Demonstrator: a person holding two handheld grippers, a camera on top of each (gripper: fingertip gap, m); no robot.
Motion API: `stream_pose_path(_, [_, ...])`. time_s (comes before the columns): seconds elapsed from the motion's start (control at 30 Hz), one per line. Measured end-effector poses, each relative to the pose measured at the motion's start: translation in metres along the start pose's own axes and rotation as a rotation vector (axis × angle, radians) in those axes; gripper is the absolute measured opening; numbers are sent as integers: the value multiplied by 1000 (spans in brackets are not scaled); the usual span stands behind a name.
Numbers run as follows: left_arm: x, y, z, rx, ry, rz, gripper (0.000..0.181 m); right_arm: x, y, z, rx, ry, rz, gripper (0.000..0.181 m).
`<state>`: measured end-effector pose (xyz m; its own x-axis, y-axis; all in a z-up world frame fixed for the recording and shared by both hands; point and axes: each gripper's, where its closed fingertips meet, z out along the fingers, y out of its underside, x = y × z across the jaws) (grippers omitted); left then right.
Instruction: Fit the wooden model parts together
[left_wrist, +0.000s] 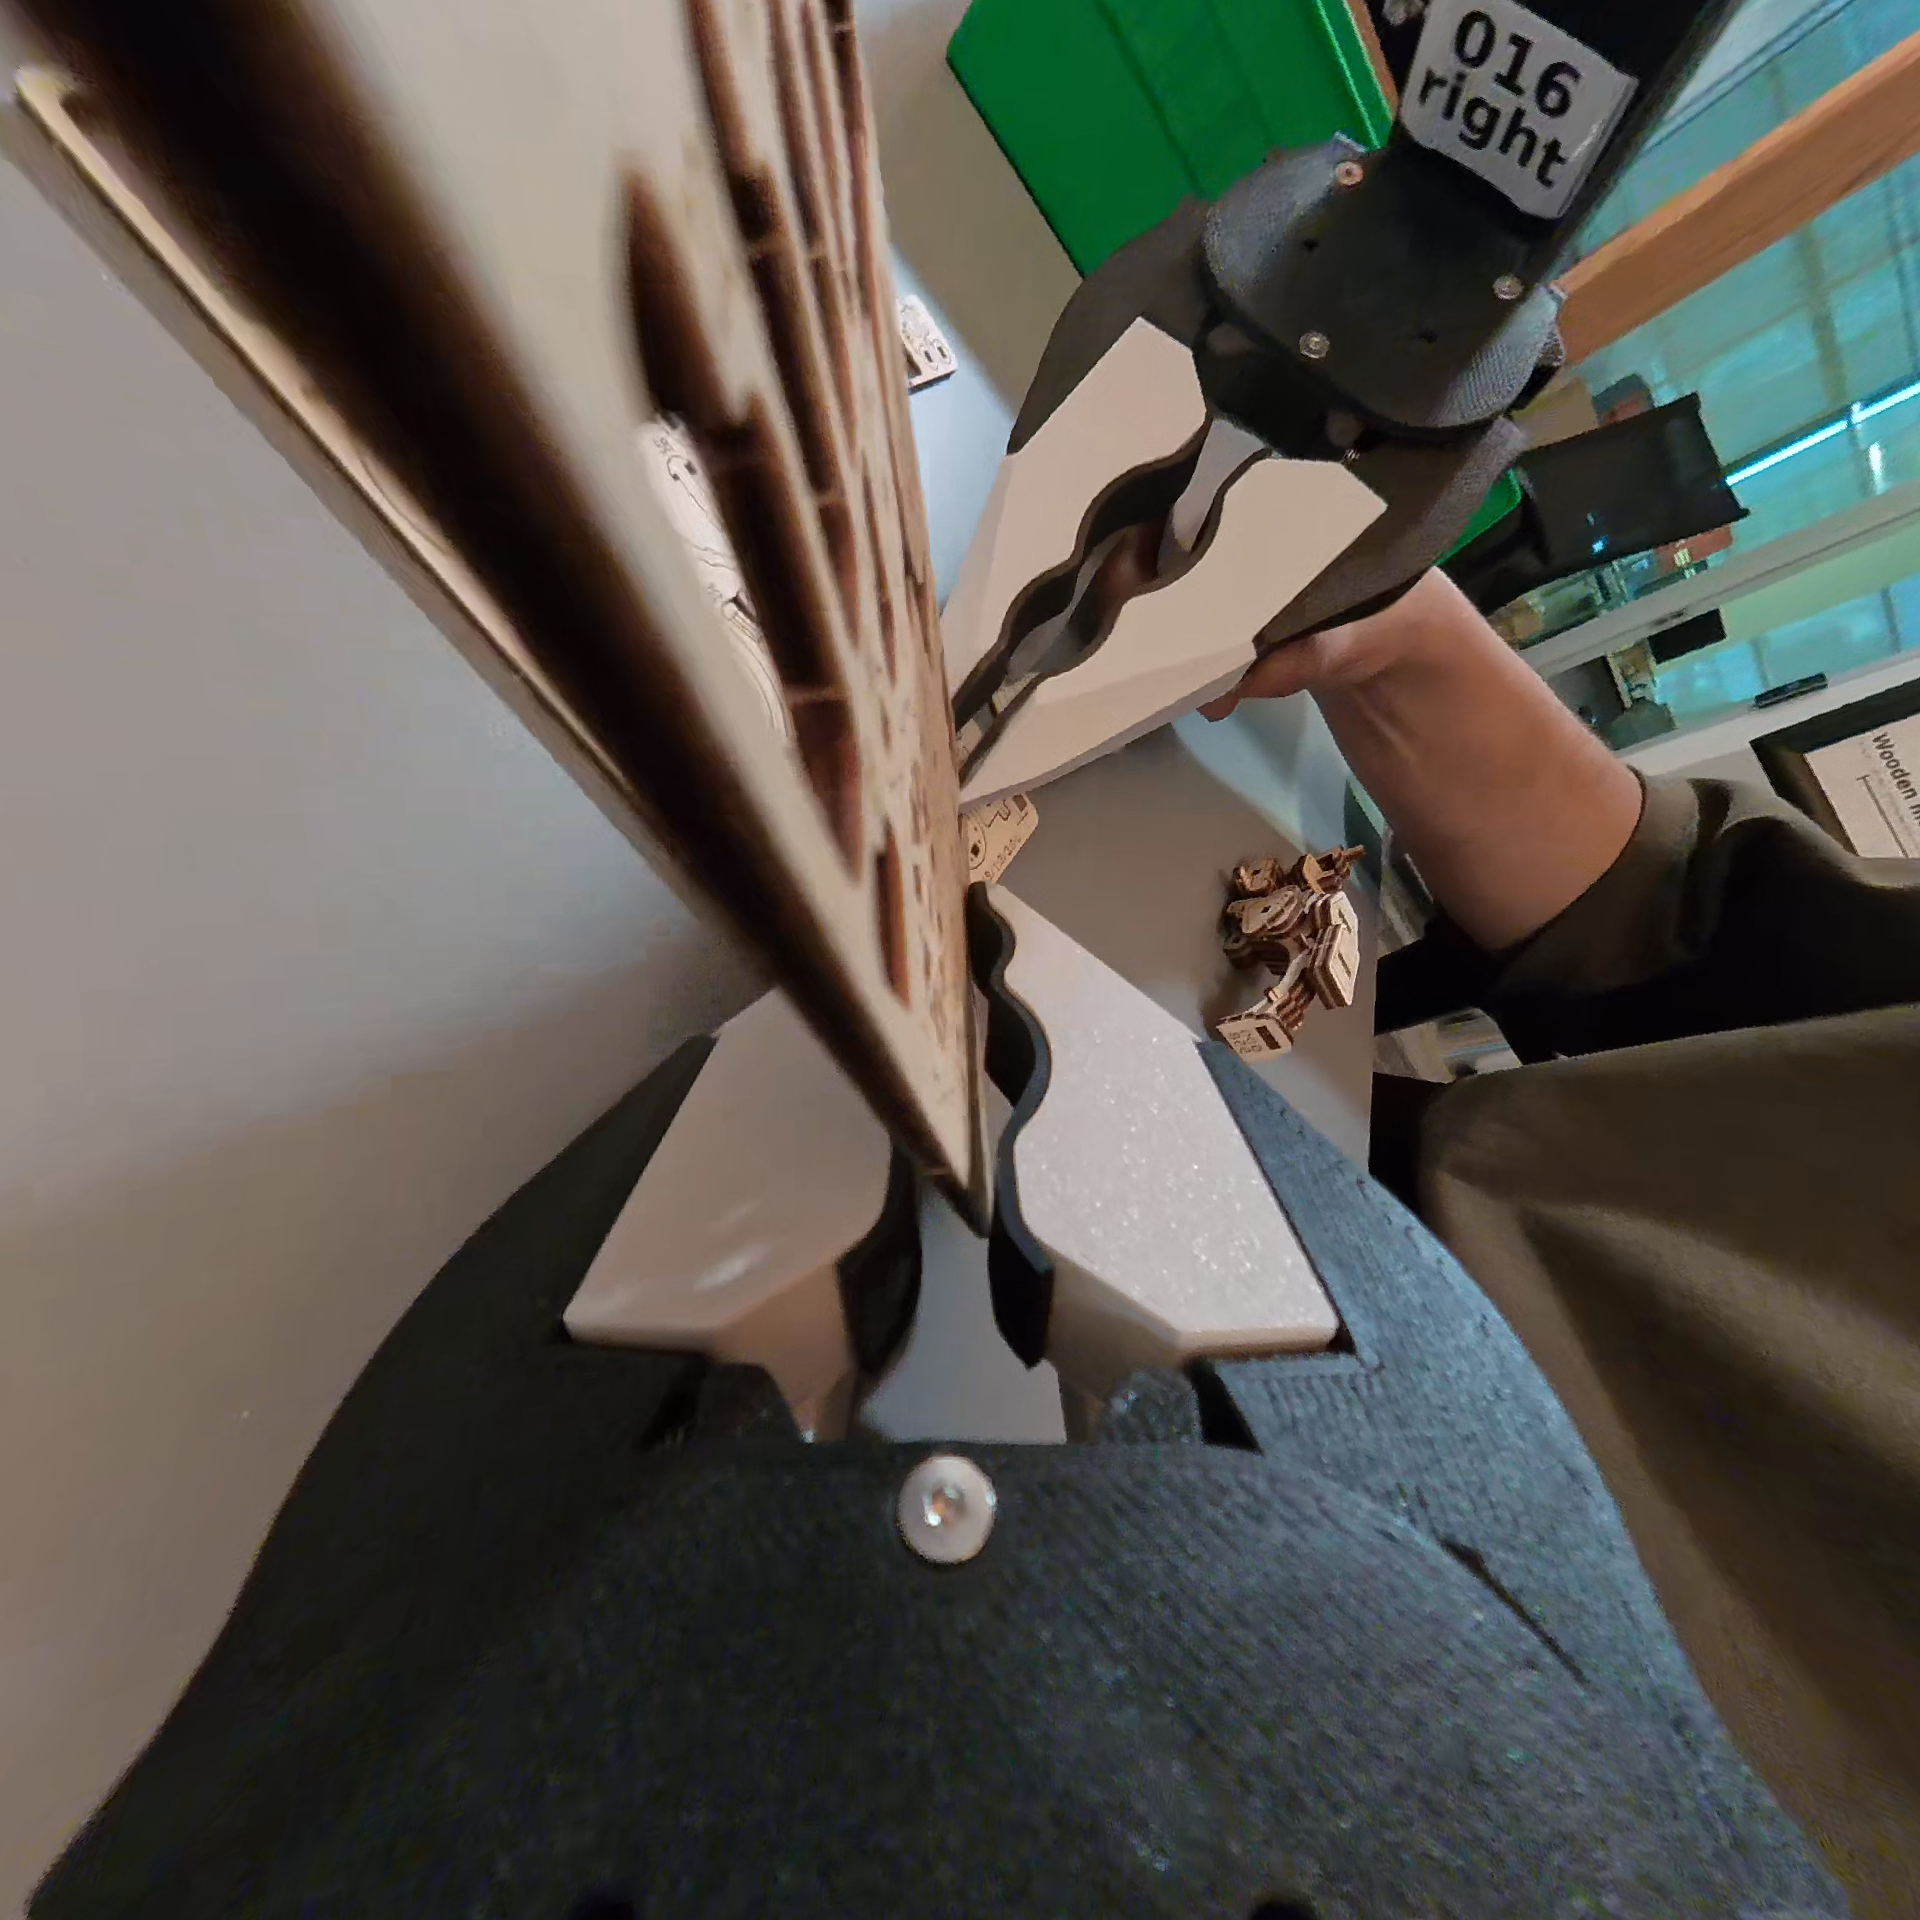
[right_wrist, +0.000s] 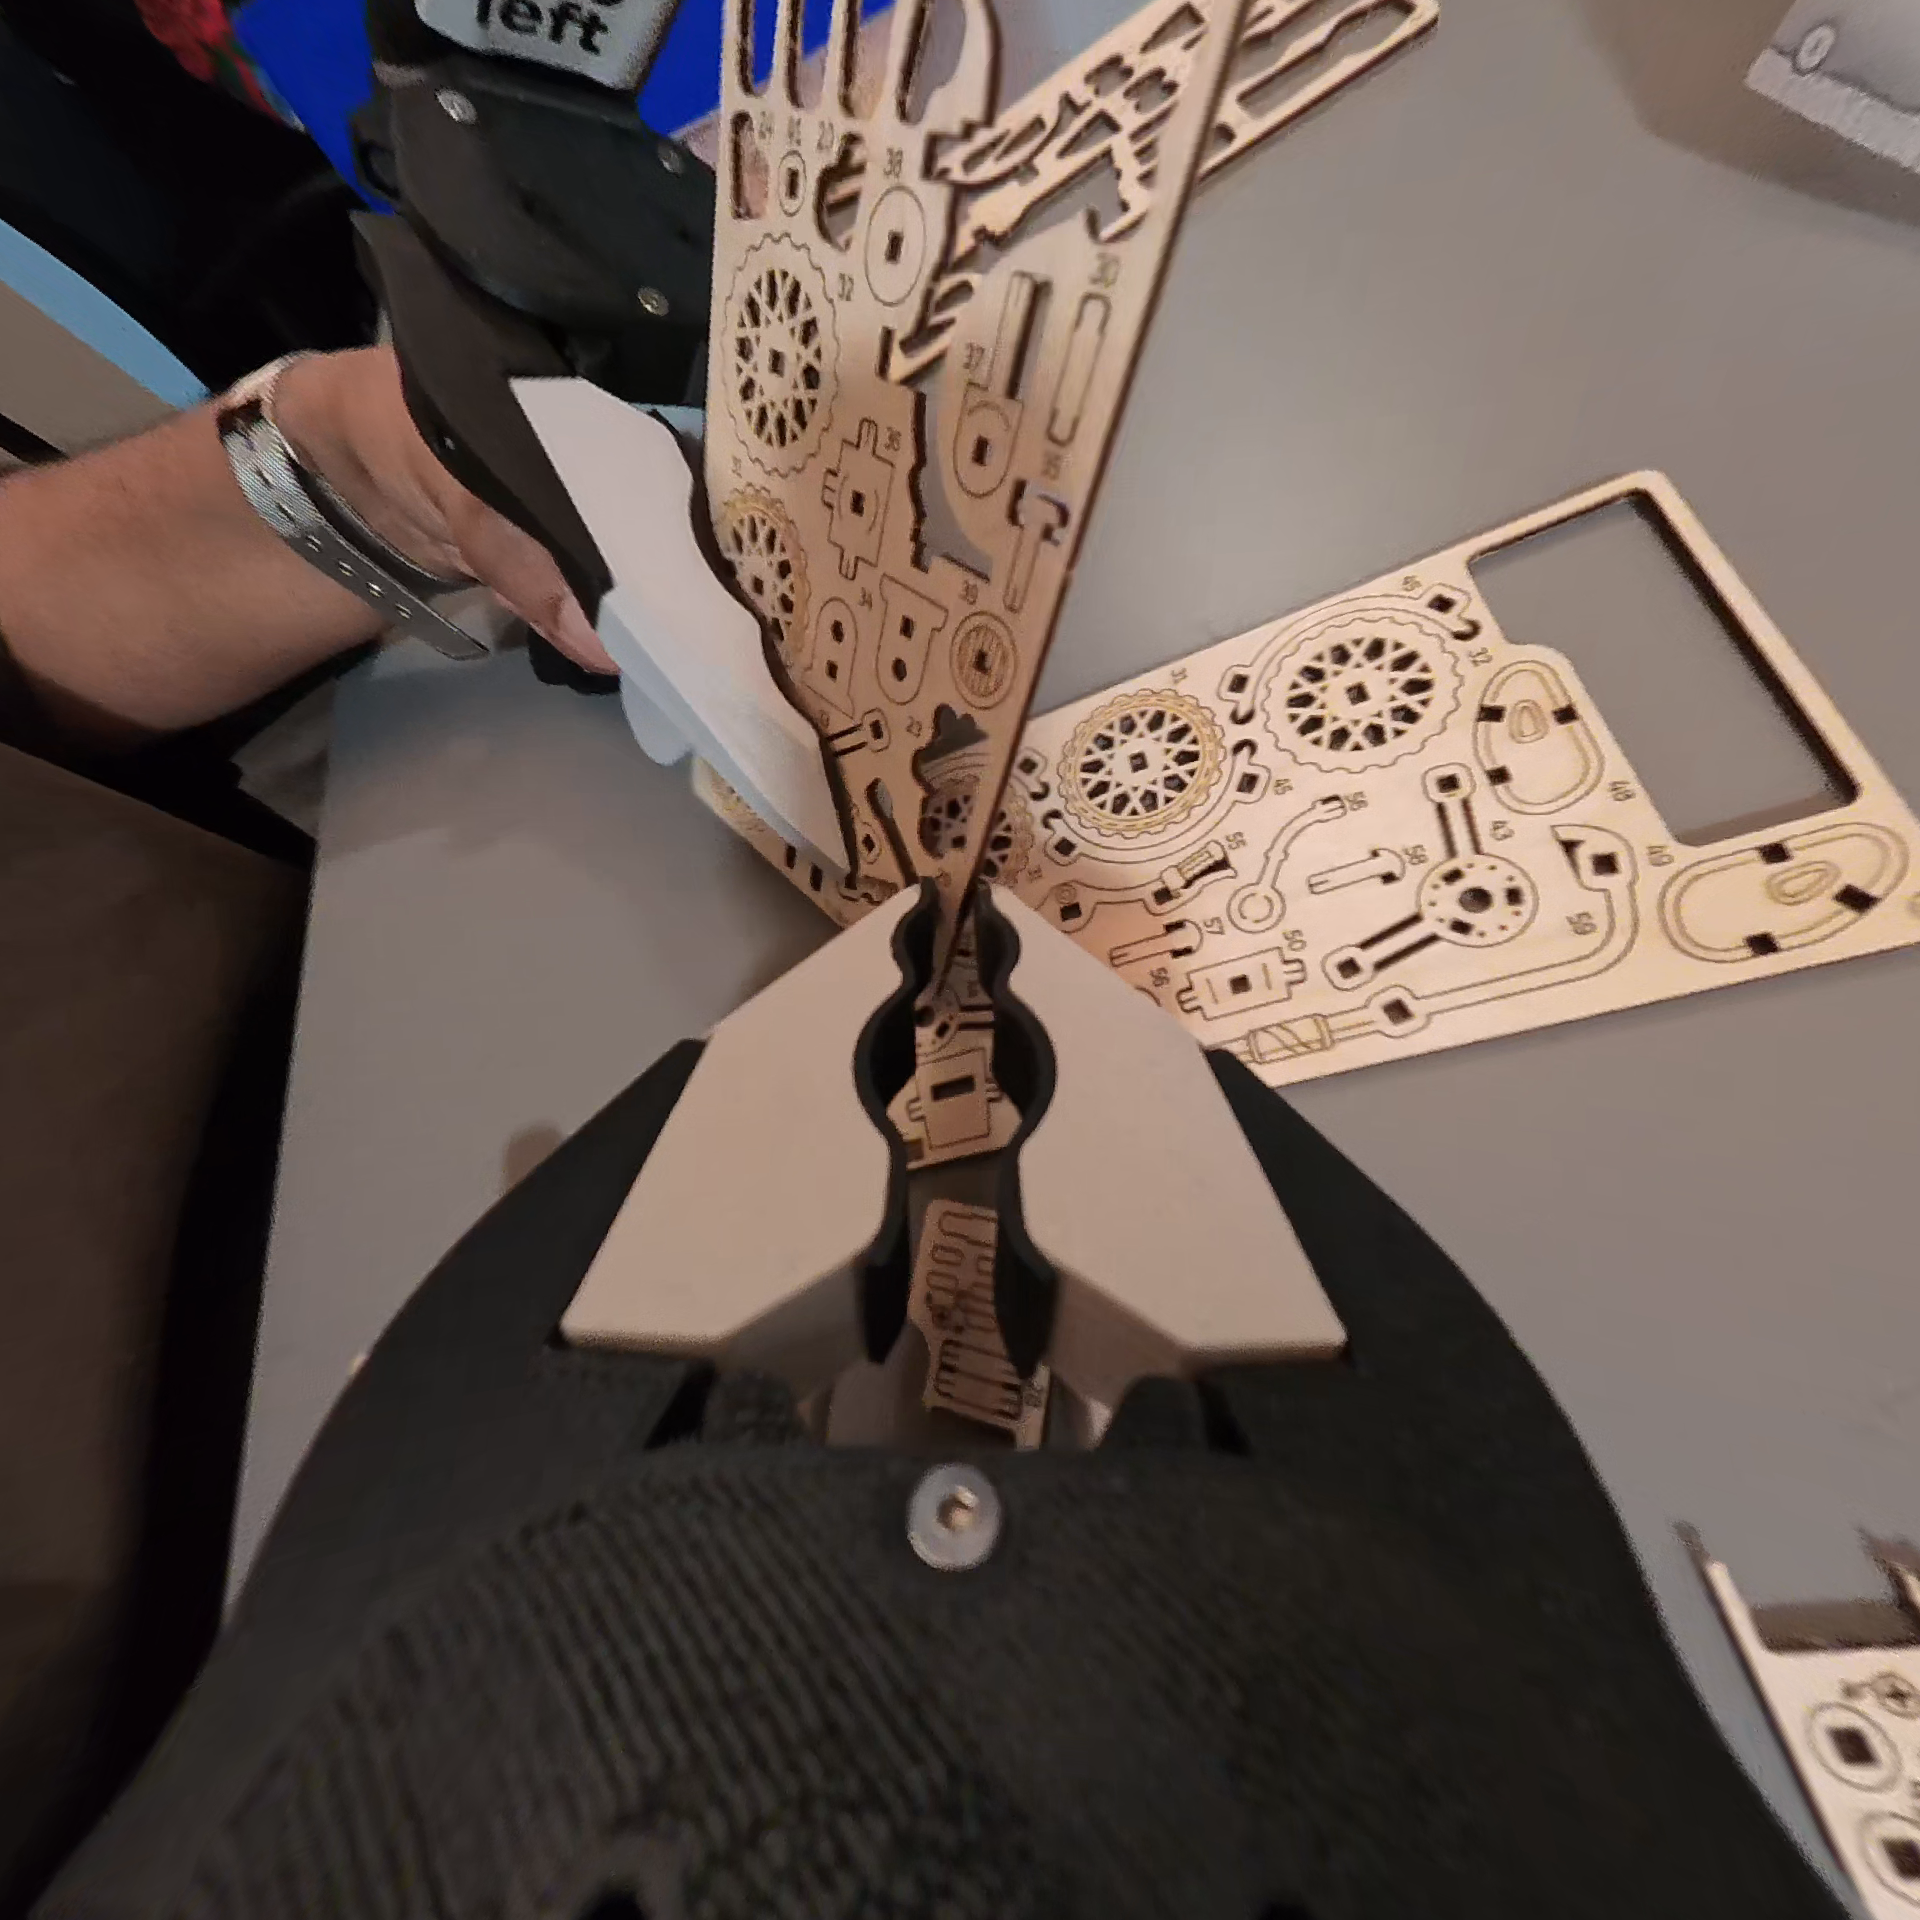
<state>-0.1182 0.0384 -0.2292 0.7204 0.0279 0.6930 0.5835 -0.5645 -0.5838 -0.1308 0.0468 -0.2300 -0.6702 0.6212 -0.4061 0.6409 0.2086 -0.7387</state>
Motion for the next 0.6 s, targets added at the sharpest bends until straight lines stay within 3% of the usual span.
stream_pose_path(0.13, [3,-5,-4,33,37,-19,3,0,-9,-8,73,-34,44,12])
stream_pose_path(0.4, [12,-30,-26,204,212,-130,3,3,-49,-44,408,-194,188,21])
stream_pose_path(0.53, [22,-48,-46,329,414,-259,2,-1,-55,-50,455,-209,137,21])
stream_pose_path(0.6, [27,-53,-53,360,492,-307,2,-10,-61,-53,494,-161,-2,21])
